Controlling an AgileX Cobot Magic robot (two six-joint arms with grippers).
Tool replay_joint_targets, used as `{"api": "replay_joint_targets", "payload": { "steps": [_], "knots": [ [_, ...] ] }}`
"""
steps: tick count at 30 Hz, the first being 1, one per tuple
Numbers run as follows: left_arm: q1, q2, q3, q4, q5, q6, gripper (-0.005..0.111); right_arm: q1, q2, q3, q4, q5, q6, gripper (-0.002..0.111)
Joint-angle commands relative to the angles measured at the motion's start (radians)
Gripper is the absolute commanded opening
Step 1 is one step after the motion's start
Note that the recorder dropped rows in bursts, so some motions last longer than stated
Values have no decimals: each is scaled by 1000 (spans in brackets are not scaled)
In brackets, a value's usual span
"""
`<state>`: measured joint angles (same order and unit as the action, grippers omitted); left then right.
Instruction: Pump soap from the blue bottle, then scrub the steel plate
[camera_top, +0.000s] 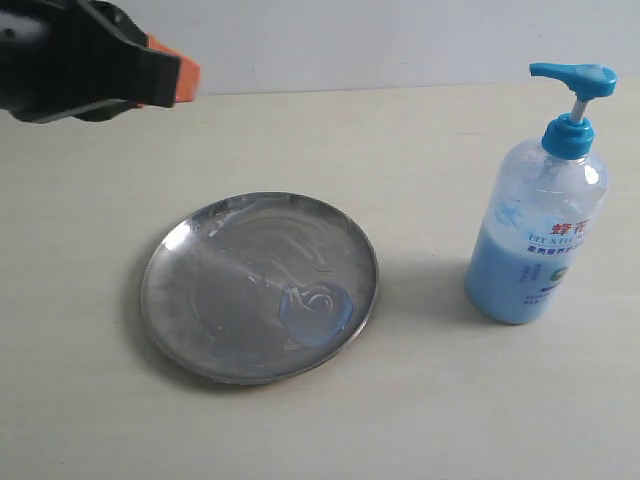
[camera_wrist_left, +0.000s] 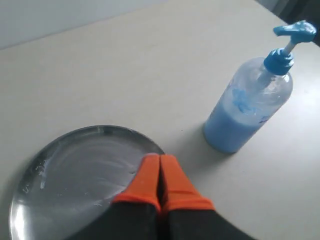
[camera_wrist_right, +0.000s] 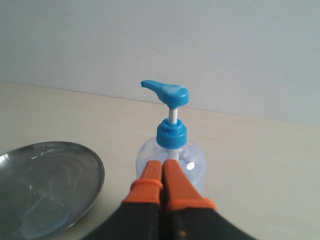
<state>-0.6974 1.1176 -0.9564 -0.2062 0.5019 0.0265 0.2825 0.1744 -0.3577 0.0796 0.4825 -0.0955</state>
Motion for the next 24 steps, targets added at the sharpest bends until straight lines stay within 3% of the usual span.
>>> {"api": "replay_joint_targets", "payload": {
  "steps": [1, 6, 12, 24],
  "knots": [
    [1, -152, 48, 16, -11, 0, 0, -4, 8, 3, 0, -13, -6, 0],
    [1, -399, 121, 68, -11, 4, 0, -4, 8, 3, 23, -11, -6, 0],
    [1, -564, 177, 89, -9, 4, 0, -4, 8, 3, 23, -11, -6, 0],
    [1, -665, 192, 89, -9, 4, 0, -4, 8, 3, 25, -11, -6, 0]
  ]
}}
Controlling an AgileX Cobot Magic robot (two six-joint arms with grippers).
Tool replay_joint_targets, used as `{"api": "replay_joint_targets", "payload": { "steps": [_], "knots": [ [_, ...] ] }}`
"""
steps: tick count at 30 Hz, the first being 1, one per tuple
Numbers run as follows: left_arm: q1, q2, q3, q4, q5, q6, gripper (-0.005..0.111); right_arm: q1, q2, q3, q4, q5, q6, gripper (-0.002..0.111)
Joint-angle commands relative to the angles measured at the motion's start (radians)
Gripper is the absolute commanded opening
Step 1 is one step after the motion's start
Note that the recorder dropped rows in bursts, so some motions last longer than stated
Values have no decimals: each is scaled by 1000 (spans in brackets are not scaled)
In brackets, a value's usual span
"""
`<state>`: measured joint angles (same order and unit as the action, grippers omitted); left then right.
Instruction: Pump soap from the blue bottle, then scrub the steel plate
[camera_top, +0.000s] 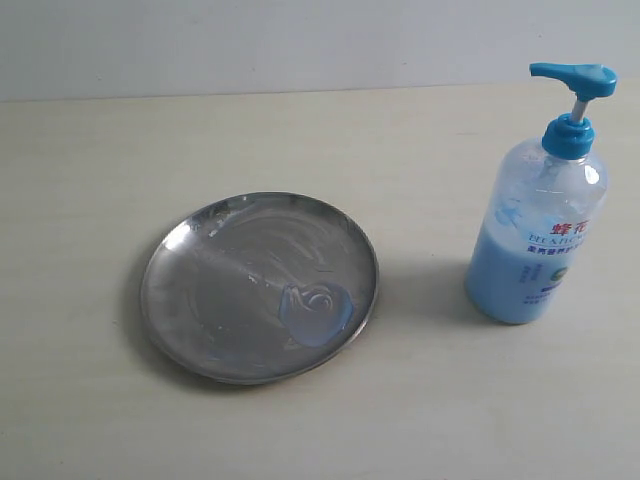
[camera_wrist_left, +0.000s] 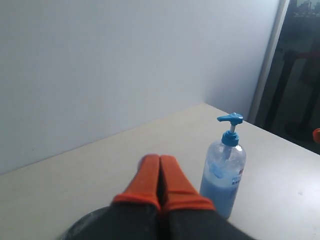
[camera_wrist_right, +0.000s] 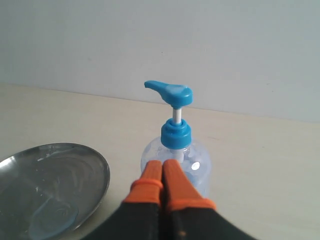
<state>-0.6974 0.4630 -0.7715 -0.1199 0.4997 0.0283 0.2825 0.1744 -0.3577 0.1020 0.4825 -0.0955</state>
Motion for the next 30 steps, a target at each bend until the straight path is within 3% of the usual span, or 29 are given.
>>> {"api": "replay_joint_targets", "payload": {
  "steps": [1, 24, 30],
  "knots": [
    [1, -11, 7, 3, -7, 2, 0, -4, 8, 3, 3, -11, -6, 0],
    [1, -13, 29, 3, -12, 0, 0, -4, 8, 3, 3, -13, -6, 0],
    [1, -72, 112, 24, -139, -10, 0, -4, 8, 3, 3, -13, -6, 0]
  ]
}}
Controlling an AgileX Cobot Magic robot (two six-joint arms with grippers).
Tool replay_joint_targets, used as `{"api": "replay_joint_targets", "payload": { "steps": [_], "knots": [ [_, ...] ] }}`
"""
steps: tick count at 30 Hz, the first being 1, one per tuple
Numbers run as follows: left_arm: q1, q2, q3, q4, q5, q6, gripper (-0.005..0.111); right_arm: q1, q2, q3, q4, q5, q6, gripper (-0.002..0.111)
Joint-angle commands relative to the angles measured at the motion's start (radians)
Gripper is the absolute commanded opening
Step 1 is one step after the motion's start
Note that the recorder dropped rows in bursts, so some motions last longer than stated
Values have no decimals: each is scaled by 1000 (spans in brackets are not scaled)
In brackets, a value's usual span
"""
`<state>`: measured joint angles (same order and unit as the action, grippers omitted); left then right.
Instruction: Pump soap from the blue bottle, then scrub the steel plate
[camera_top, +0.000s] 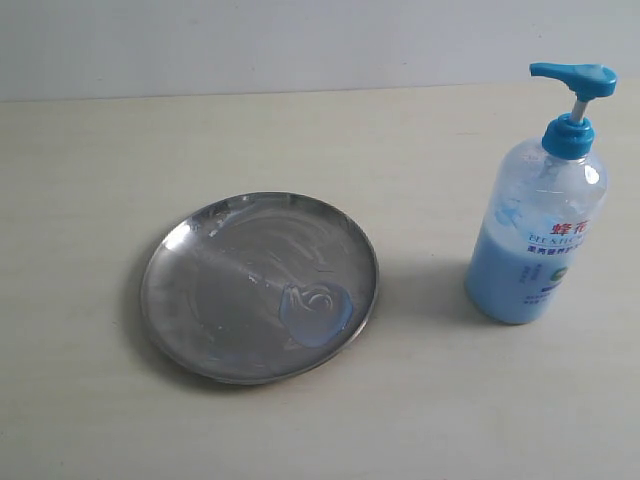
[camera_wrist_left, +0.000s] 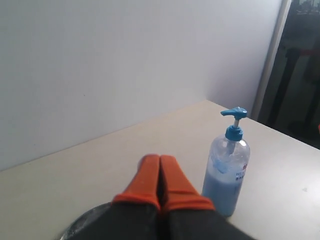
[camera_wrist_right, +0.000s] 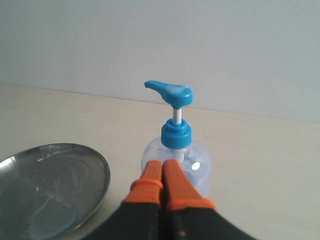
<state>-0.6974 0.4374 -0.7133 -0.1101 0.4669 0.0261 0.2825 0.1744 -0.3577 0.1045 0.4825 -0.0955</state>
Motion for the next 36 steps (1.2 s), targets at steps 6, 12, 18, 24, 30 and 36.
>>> {"api": "replay_joint_targets", "payload": {
  "steps": [6, 12, 18, 24, 30, 36],
  "knots": [
    [22, -138, 170, 46, -243, -12, 0, -4, 8, 3, 0, -13, -6, 0],
    [163, -230, 281, 46, -272, -37, 0, -4, 8, 3, 0, -13, -6, 0],
    [325, -307, 413, 46, -336, -92, 0, -4, 8, 3, 0, -13, -6, 0],
    [459, -340, 494, 48, -348, -94, 0, -4, 8, 3, 0, -13, -6, 0],
    [552, -366, 561, 58, -350, -91, 0, -4, 8, 3, 0, -13, -6, 0],
    [600, -408, 648, 85, -348, -91, 0, -4, 8, 3, 0, -13, -6, 0]
  ]
}}
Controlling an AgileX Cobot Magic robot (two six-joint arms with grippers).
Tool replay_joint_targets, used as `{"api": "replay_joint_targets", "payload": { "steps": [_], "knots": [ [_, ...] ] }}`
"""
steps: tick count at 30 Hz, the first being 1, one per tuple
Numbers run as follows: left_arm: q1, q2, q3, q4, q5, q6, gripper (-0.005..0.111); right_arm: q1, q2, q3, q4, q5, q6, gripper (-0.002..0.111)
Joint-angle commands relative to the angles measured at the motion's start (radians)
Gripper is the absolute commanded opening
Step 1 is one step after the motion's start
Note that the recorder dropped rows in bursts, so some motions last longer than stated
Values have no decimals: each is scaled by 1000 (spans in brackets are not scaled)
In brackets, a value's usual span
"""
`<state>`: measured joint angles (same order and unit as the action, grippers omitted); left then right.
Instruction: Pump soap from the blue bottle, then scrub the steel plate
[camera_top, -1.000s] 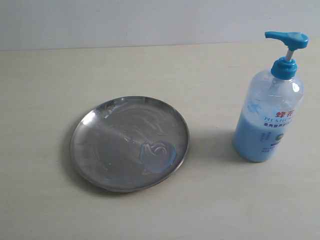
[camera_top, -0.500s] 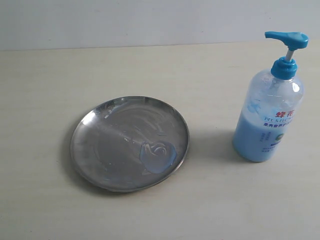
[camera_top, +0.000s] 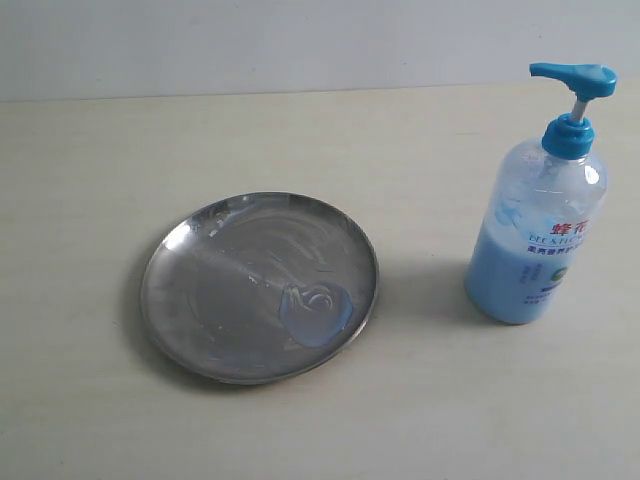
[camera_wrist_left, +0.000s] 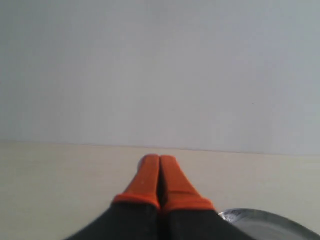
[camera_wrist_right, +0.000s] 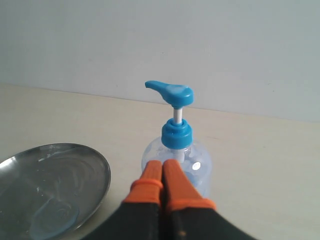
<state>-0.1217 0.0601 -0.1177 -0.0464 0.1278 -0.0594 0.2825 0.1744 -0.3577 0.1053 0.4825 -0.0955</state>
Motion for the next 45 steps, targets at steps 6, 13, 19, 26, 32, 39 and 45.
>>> {"api": "replay_joint_targets", "payload": {
  "steps": [6, 13, 19, 26, 32, 39, 45],
  "knots": [
    [25, -60, 118, 46, -3, -8, 0, -4, 8, 3, 0, -13, -6, 0],
    [32, -60, 118, 61, 87, -8, 0, -4, 8, 3, 0, -13, -6, 0],
    [32, -60, 118, 64, 196, -8, 0, -4, 8, 3, 0, -13, -6, 0],
    [32, -60, 118, 64, 226, -8, 0, -4, 8, 3, 0, -13, -6, 0],
    [32, -60, 118, 64, 226, -8, 0, -4, 8, 3, 0, -13, -6, 0],
    [32, -60, 118, 64, 226, -8, 0, -4, 8, 3, 0, -13, -6, 0],
    [32, -60, 118, 64, 226, -6, 0, -4, 8, 3, 0, 6, -6, 0]
  ]
}}
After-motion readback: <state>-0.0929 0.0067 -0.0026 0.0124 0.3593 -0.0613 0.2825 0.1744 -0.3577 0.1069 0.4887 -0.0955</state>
